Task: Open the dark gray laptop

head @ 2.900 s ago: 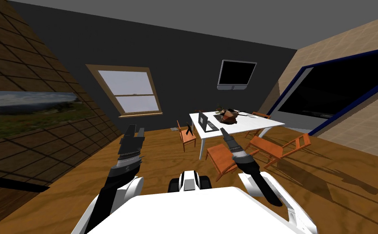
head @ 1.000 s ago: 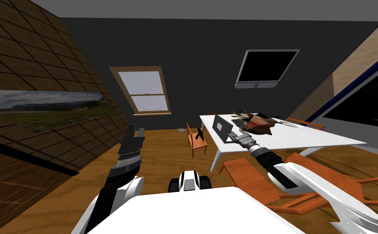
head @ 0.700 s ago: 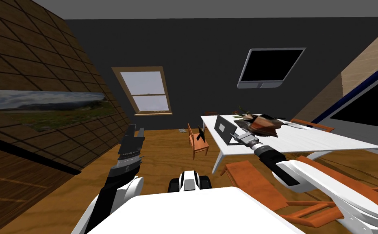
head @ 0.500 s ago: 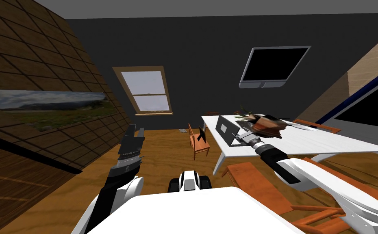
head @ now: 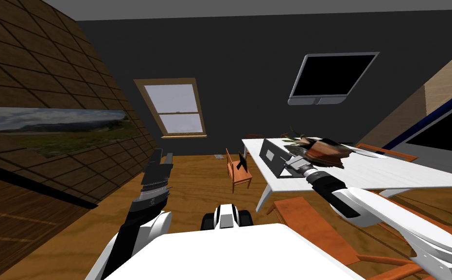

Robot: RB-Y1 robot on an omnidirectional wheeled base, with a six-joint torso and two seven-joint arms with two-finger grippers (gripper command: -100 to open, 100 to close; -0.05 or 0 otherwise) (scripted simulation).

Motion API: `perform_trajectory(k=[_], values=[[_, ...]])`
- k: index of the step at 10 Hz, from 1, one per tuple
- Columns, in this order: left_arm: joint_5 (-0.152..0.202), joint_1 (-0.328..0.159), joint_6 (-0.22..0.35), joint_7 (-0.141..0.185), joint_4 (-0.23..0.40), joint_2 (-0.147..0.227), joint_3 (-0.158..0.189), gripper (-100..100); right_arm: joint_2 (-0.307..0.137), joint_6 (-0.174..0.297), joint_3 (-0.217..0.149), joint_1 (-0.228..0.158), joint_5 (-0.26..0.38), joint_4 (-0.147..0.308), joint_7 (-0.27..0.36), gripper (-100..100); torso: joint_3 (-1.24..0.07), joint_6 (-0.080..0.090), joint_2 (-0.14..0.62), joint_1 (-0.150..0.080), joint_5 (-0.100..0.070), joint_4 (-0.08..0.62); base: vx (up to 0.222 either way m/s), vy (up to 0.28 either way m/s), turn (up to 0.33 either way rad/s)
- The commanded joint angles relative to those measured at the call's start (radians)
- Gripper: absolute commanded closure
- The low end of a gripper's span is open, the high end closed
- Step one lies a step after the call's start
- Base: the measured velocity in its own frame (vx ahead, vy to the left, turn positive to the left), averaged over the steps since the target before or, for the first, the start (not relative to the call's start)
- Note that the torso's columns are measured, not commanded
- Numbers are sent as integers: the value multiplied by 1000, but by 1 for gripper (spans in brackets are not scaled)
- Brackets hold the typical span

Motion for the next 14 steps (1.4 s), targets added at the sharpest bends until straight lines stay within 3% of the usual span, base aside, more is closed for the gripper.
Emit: perform_trajectory(k=[1,8,9,10,14], values=[[0,0,0,0,0,0,0,0,-1,-13,4,-24,-58,34,-58,100,1,-1,0,-3,-3,-2,-46,-82,66],[0,0,0,0,0,0,0,0,-3,-42,13,-79,-193,113,-193,100,-3,3,-6,-10,-5,-3,-41,-81,28],[0,0,0,0,0,0,0,0,-6,-42,11,-74,-182,99,-181,100,-2,3,-5,-8,-4,-3,-17,-34,12],[0,0,0,0,0,0,0,0,19,-56,23,-99,-212,134,-212,100,-2,2,-4,-3,-2,-2,-27,-76,52],[0,0,0,0,0,0,0,0,68,-85,49,-145,-267,205,-262,100,-2,1,-5,-5,-5,-4,-37,-108,48]])
